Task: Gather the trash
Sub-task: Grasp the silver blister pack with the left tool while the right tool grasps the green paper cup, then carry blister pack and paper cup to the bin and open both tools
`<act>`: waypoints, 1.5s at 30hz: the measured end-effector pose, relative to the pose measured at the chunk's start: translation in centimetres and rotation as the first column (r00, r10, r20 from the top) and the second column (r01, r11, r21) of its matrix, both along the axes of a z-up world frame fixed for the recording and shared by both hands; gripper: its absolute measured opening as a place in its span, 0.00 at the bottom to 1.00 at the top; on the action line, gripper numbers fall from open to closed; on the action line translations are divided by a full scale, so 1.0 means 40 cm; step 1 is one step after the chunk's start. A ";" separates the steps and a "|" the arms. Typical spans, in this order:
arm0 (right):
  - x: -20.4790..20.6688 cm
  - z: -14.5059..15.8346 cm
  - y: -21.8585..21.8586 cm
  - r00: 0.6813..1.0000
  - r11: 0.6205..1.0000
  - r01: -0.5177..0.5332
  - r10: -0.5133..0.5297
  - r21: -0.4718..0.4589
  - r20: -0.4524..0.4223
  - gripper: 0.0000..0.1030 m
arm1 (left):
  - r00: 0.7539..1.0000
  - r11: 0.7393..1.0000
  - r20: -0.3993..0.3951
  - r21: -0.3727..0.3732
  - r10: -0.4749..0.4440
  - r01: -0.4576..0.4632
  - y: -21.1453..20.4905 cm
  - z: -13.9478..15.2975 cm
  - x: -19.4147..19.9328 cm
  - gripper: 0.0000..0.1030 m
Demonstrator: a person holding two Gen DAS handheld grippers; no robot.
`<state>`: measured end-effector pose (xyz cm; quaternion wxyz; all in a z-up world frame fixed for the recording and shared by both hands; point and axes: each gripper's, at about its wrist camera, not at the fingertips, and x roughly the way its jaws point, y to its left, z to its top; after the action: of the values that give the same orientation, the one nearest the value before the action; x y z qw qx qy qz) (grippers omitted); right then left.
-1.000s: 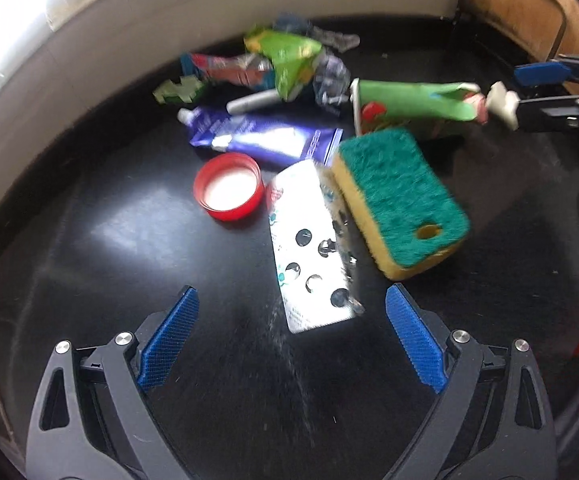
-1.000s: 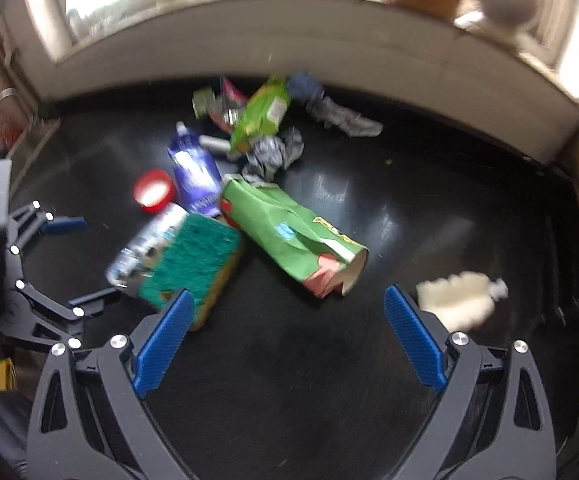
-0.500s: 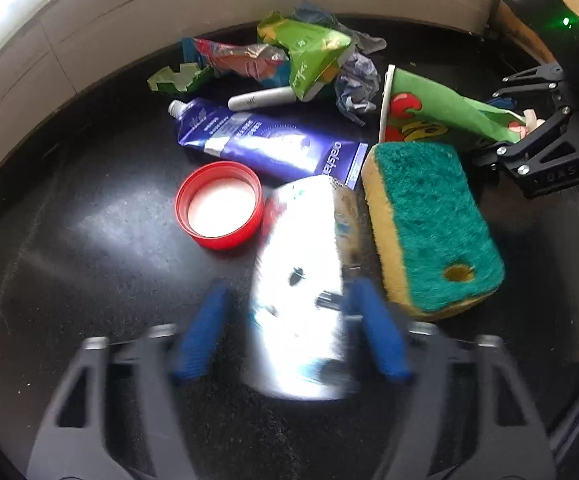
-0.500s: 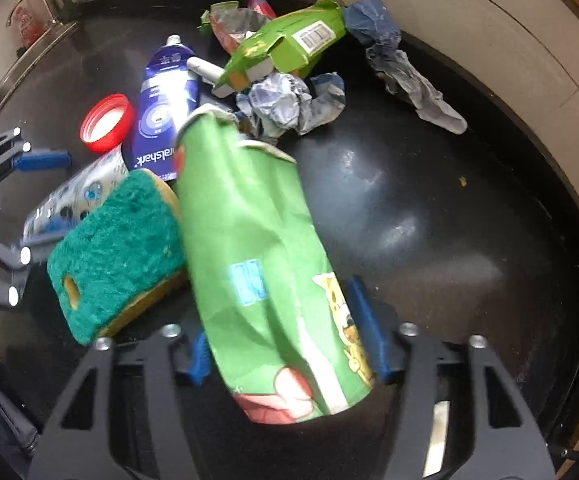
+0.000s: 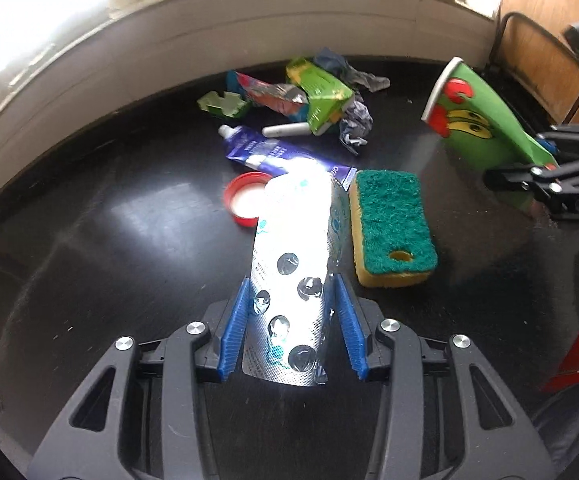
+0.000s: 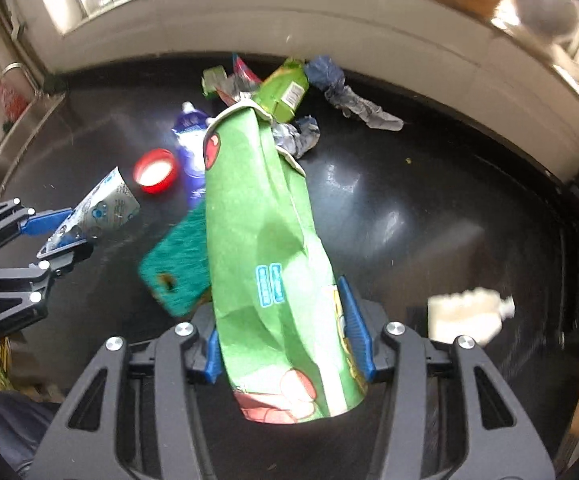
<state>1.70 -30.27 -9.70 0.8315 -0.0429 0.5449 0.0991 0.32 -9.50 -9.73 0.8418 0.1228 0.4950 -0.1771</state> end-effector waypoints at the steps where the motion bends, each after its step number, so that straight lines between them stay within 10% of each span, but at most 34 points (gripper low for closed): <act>1: -0.016 0.013 0.005 1.000 1.000 0.013 -0.013 0.017 0.003 0.48 | 1.000 1.000 0.004 0.004 0.005 -0.005 0.007 0.011 -0.005 0.41; 15: -0.058 0.096 0.149 0.997 1.000 -0.030 0.029 0.008 0.074 0.48 | 0.991 0.992 0.052 -0.038 0.122 -0.120 0.127 0.074 -0.043 0.41; 23: -0.024 0.170 0.396 0.963 0.970 -0.238 0.230 0.047 0.139 0.48 | 0.930 0.942 0.145 -0.060 0.337 -0.332 0.342 0.166 -0.101 0.41; 29: -0.051 0.176 0.739 0.859 0.852 -0.508 0.493 0.122 0.138 0.48 | 0.806 0.826 0.192 -0.041 0.559 -0.563 0.578 0.190 -0.235 0.41; 38: -0.224 0.061 1.223 0.614 0.596 -0.763 0.789 0.248 -0.006 0.48 | 0.536 0.538 0.108 0.014 0.837 -0.843 0.910 0.066 -0.533 0.41; 45: -0.366 -0.091 1.490 0.469 0.492 -0.812 0.870 0.314 -0.151 0.48 | 0.344 0.344 -0.018 -0.001 0.939 -0.939 1.107 -0.112 -0.746 0.42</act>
<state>-12.93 29.34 -13.33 0.5835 -0.2083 0.5545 0.5556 -29.53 34.79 -14.22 0.7885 -0.1890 0.4810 0.3334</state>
